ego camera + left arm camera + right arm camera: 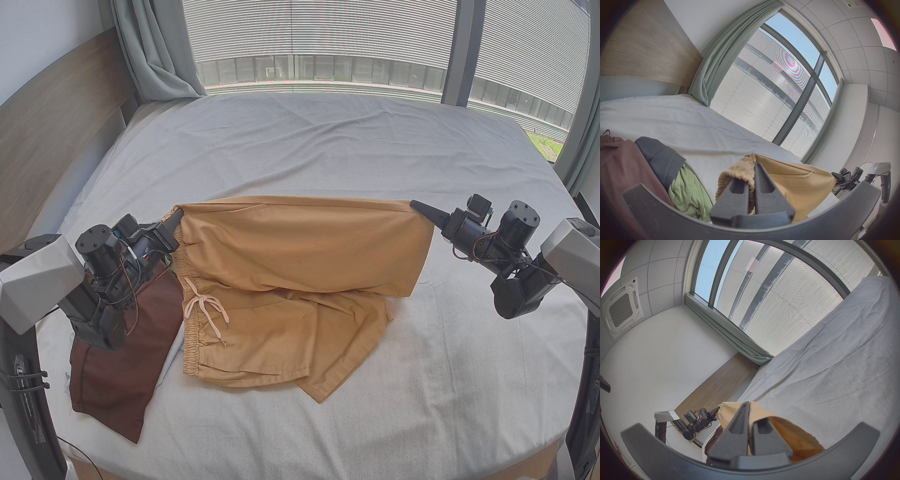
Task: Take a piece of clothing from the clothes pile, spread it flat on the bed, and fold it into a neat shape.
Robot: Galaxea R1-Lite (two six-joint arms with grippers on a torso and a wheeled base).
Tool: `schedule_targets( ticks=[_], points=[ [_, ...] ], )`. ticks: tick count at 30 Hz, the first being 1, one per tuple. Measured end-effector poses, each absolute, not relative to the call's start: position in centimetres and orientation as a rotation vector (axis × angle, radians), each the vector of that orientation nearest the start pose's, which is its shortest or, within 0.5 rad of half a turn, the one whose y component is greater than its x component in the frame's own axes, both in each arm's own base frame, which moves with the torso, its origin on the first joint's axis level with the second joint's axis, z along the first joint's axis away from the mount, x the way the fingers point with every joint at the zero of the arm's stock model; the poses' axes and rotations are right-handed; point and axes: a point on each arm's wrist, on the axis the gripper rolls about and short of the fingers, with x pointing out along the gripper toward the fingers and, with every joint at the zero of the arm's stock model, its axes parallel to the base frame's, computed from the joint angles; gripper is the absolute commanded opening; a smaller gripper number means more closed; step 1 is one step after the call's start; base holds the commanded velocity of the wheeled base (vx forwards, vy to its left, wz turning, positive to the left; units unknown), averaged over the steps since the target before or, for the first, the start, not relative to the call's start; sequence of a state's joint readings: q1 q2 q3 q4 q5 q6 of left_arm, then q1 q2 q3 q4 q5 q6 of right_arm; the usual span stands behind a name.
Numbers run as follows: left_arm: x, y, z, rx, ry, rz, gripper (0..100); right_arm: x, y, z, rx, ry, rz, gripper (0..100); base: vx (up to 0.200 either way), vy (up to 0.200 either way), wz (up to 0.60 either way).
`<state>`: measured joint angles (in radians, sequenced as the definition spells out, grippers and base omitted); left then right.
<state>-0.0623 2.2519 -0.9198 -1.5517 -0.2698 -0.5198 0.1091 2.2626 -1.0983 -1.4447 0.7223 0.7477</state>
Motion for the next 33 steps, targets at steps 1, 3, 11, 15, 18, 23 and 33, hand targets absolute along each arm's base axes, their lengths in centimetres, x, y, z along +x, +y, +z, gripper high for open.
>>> schedule_targets(
  ticks=[1, 3, 11, 15, 18, 23, 33],
  points=[
    [40.3, -3.1, 10.3, -0.49, -0.131, -0.377, 0, 42.0, 6.1, 12.7, 0.611, 0.043, 0.885, 0, 0.0, 0.0, 0.0],
    [40.6, -2.9, 10.2, -0.491, -0.139, -0.366, 0, 42.5, 6.1, 12.6, 0.609, 0.037, 0.886, 0, 0.0, 0.0, 0.0],
    [42.0, -2.7, 9.6, -0.494, -0.166, -0.33, 0, 44.3, 6.4, 12.0, 0.602, 0.019, 0.892, 0, 0.0, 0.0, 0.0],
    [42.5, -2.6, 9.3, -0.495, -0.171, -0.324, 0, 45.4, 6.4, 11.6, 0.595, -0.003, 0.897, 0, 0.0, 0.0, 0.0],
    [42.9, -2.6, 9.0, -0.5, -0.177, -0.322, 0, 46.2, 6.5, 11.2, 0.592, -0.012, 0.899, 0, 0.0, 0.0, 0.0],
    [43.7, -2.7, 9.0, -0.55, -0.199, -0.311, 0, 47.3, 6.5, 10.5, 0.594, -0.006, 0.894, 0, 0.0, 0.0, 0.0],
    [44.6, -3.0, 8.7, -0.595, -0.214, -0.316, 0, 48.9, 6.2, 10.5, 0.592, -0.012, 0.887, 0, 0.0, 0.0, 0.0]
  ],
)
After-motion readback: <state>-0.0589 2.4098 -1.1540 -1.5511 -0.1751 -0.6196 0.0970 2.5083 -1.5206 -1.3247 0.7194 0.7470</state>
